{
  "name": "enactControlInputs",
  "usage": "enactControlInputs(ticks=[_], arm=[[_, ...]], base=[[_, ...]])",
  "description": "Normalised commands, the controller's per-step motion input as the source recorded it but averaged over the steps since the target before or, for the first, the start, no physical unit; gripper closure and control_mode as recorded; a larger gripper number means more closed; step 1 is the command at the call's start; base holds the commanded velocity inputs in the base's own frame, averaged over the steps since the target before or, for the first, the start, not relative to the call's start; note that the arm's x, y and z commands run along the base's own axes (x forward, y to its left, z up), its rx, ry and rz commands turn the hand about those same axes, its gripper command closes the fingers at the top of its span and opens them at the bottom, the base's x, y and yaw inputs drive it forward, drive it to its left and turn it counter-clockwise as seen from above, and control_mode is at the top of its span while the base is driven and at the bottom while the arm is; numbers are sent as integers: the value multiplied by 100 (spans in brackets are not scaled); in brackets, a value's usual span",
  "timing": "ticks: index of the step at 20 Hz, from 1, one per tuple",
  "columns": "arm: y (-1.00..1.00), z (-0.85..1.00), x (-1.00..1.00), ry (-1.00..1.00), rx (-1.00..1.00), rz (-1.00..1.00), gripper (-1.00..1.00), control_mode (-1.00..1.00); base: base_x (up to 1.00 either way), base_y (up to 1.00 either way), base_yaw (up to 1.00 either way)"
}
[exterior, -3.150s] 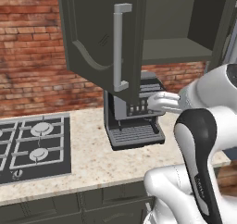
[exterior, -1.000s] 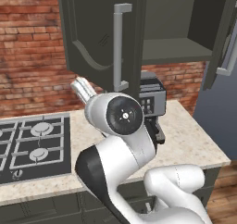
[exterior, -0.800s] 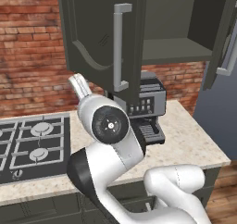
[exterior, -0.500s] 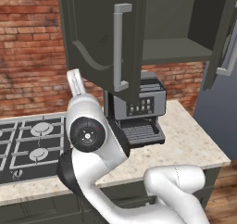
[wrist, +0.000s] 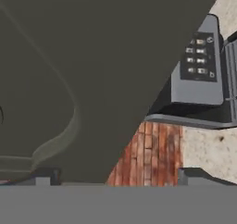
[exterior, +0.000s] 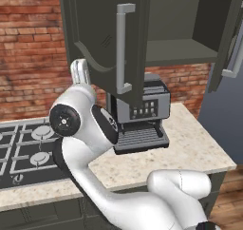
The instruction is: Close all open cabinet doors.
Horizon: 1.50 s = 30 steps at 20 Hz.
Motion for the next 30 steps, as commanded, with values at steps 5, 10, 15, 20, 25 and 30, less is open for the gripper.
enactControlInputs(ticks=[5,10,15,20,25,30], arm=[[-14,13,24,0,7,-22,-100,-100],[-26,2,21,0,1,-22,-100,-100],[-28,0,29,0,0,-26,-100,-100],[-34,-3,38,0,0,-27,-100,-100],[-39,-4,48,0,0,-23,-100,-100],[-42,-1,45,0,0,-17,-100,-100]], base=[[0,0,0],[0,0,0],[0,0,0],[0,0,0],[0,0,0],[0,0,0]])
